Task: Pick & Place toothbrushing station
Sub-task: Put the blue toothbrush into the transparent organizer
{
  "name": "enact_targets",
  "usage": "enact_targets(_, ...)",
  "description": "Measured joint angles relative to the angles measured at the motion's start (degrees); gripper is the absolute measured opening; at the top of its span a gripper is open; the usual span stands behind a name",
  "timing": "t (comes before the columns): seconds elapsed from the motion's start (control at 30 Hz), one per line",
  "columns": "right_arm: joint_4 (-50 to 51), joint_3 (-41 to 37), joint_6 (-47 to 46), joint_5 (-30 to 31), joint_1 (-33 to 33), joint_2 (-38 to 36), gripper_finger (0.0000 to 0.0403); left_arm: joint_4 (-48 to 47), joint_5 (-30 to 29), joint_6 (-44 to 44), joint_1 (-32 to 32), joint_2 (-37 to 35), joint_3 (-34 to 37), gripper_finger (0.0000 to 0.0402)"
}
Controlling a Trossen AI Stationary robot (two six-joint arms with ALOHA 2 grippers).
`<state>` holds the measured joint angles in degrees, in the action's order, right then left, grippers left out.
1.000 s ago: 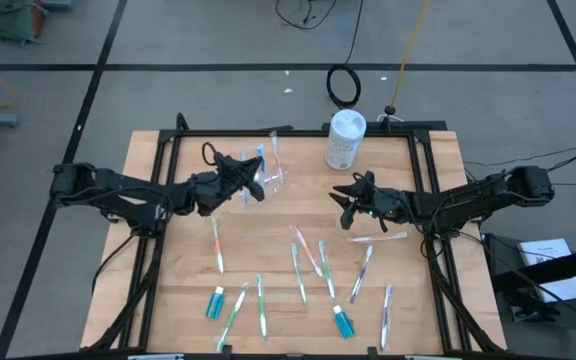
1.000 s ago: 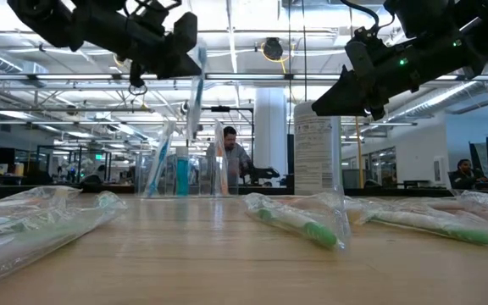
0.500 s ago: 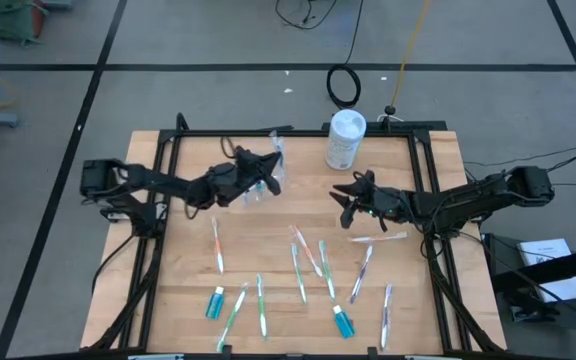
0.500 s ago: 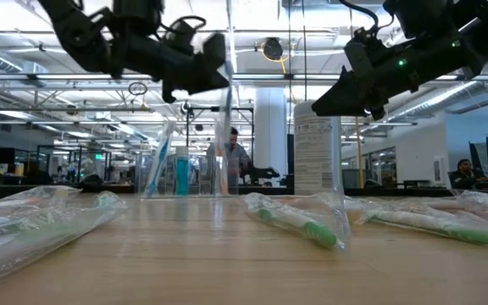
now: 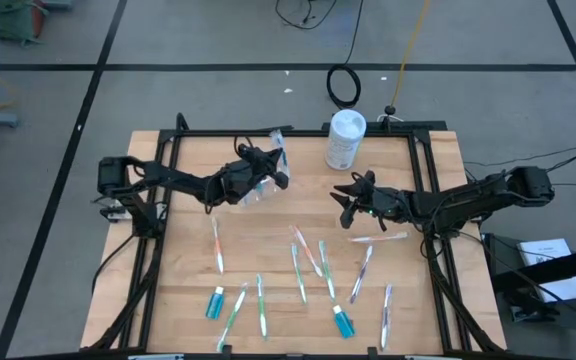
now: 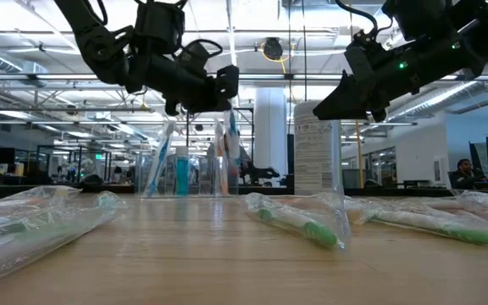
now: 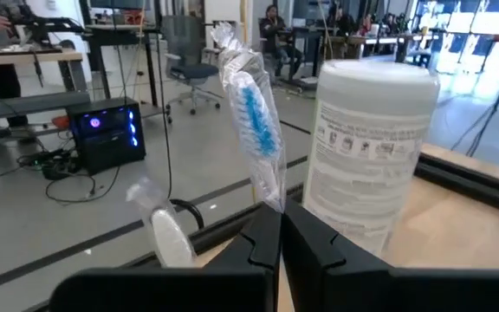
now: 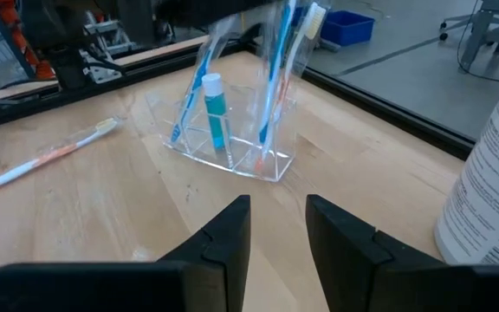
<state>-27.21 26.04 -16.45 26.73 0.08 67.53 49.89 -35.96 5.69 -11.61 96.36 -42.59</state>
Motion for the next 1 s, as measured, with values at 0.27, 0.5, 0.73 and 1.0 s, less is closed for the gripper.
enact_targets(0.27, -0.4, -1.3, 0.0, 0.1, 0.0, 0.0, 0.0105, 0.9, -1.1, -4.8, -0.4, -3.8, -0.1, 0.0009)
enact_targets(0.5, -1.8, -1.3, 0.0, 0.1, 0.0, 0.0, 0.0105, -5.8, 0.3, 0.3, -1.9, -3.7, -0.1, 0.0013)
enact_targets(0.73, -1.7, -1.3, 0.0, 0.1, 0.0, 0.0, 0.0105, -13.7, 0.0, 4.4, -1.9, -3.7, 0.0, 0.0003)
enact_targets(1.0, -1.7, -1.3, 0.0, 0.1, 0.0, 0.0, 0.0105, -19.8, 3.8, 5.2, -1.8, -3.7, 0.0, 0.0031)
